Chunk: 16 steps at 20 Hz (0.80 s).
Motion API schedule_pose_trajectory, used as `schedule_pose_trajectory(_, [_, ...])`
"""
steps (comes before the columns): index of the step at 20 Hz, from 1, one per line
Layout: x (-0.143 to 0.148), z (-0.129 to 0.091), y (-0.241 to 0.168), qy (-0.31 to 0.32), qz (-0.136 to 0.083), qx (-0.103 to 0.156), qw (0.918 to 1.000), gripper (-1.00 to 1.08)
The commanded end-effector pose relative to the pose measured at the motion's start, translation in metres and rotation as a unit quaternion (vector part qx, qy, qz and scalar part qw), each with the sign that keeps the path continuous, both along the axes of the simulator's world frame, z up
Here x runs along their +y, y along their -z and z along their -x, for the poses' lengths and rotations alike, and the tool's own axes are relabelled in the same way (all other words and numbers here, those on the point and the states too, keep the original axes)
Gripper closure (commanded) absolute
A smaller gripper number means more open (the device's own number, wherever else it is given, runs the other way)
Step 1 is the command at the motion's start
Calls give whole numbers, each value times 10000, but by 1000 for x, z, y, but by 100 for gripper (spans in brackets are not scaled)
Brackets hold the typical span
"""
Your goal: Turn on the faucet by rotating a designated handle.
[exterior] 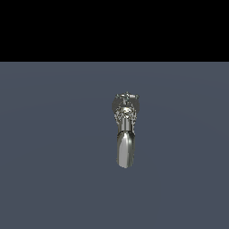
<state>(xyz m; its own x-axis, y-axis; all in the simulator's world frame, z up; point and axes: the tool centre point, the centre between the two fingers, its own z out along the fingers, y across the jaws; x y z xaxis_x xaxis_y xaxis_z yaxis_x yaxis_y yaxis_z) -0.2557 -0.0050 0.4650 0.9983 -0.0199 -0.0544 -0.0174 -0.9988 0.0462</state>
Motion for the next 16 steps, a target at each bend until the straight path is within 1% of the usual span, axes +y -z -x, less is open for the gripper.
schedule_pose_trajectory(1, [0, -4, 23, -136, 49, 208, 9997, 33])
schedule_pose_trajectory(2, [-5, -6, 46, 16, -6, 335, 9994, 30])
schedule_pose_trajectory(3, [-17, -15, 53, 210, 20, 310, 9993, 34])
schedule_pose_trajectory(4, [-18, -18, 69, 428, -227, 449, 9978, 33])
schedule_pose_trajectory(5, [-23, -22, 91, 580, -329, 585, 9961, 44])
schedule_pose_trajectory(6, [-33, -32, 97, 820, -557, 559, 9935, 45])
schedule_pose_trajectory(7, [-10, -41, 108, 637, -455, 610, 9951, 51])
schedule_pose_trajectory(8, [-26, -46, 121, 1124, -552, 625, 9902, 62])
schedule_pose_trajectory(9, [-42, -44, 122, 1327, -593, 631, 9874, 62])
schedule_pose_trajectory(10, [-12, -54, 135, 1042, -379, 661, 9916, 71])
schedule_pose_trajectory(11, [-34, -63, 144, 1332, -337, 623, 9886, 70])
schedule_pose_trajectory(12, [-25, -72, 157, 1317, -221, 633, 9890, 78])
schedule_pose_trajectory(13, [-46, -82, 162, 1625, -250, 559, 9848, 56])
schedule_pose_trajectory(14, [-58, -88, 177, 2028, -428, 559, 9767, 41])
schedule_pose_trajectory(15, [-43, -110, 173, 1942, -479, 387, 9790, 43])
schedule_pose_trajectory(16, [-63, -118, 184, 2225, -530, 349, 9729, 63])
